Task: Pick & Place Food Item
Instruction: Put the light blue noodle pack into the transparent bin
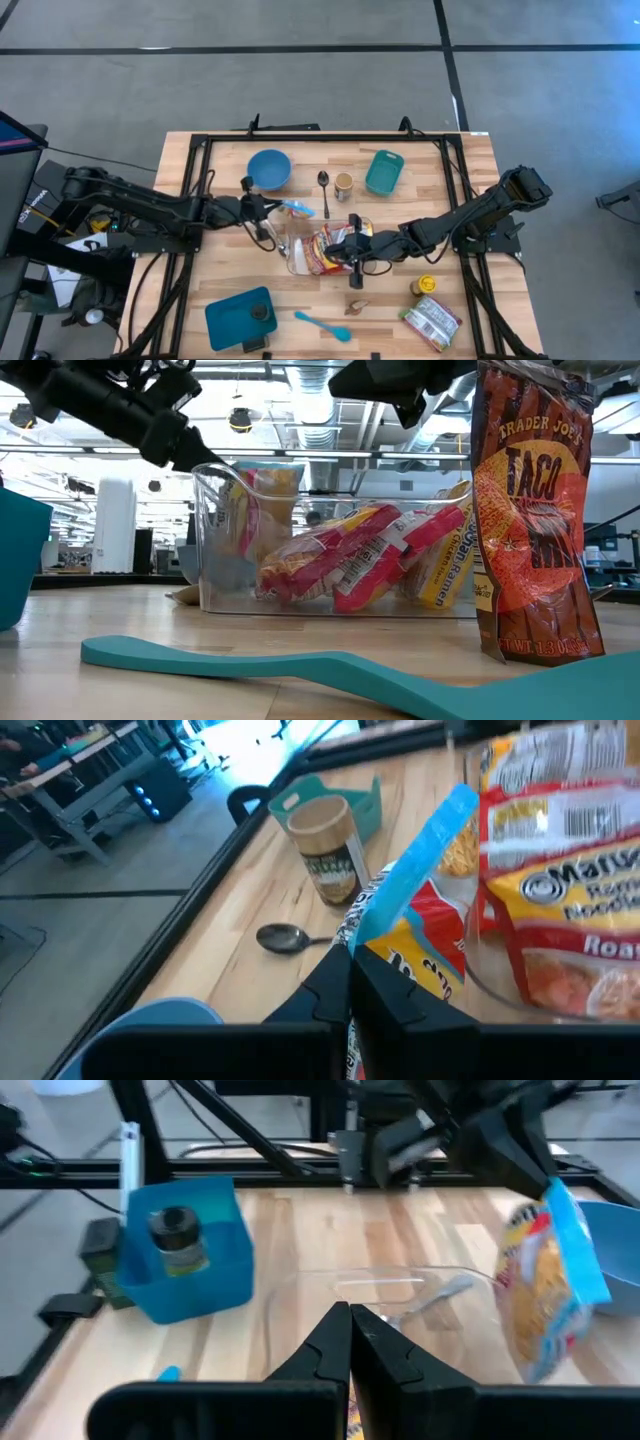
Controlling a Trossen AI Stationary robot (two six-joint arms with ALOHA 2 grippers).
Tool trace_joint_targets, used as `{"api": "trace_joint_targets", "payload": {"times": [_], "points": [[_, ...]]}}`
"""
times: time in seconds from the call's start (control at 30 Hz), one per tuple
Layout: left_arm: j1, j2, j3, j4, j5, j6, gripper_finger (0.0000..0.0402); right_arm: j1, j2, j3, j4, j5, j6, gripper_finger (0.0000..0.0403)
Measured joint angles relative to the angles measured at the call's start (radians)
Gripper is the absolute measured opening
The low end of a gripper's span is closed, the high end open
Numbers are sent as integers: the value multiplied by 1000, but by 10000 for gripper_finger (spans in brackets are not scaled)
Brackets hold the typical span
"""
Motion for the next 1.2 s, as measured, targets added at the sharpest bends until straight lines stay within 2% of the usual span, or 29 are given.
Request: {"api": "trace_joint_targets", "payload": {"times": [0.27,0.47,0.73,0.93,1.2], "points": [[-10,-69,0,7,0,-47,0,0,0,0,-2,41,0,0],[-41,-116,0,21,0,-54,0,1,0,0,-3,117,0,0],[-97,-126,0,163,0,-58,0,0,0,0,-5,218,3,0],[-140,-126,0,196,0,-62,0,1,0,0,-4,294,4,0],[-160,-124,0,197,0,-212,0,0,-2,0,20,309,14,0]]}}
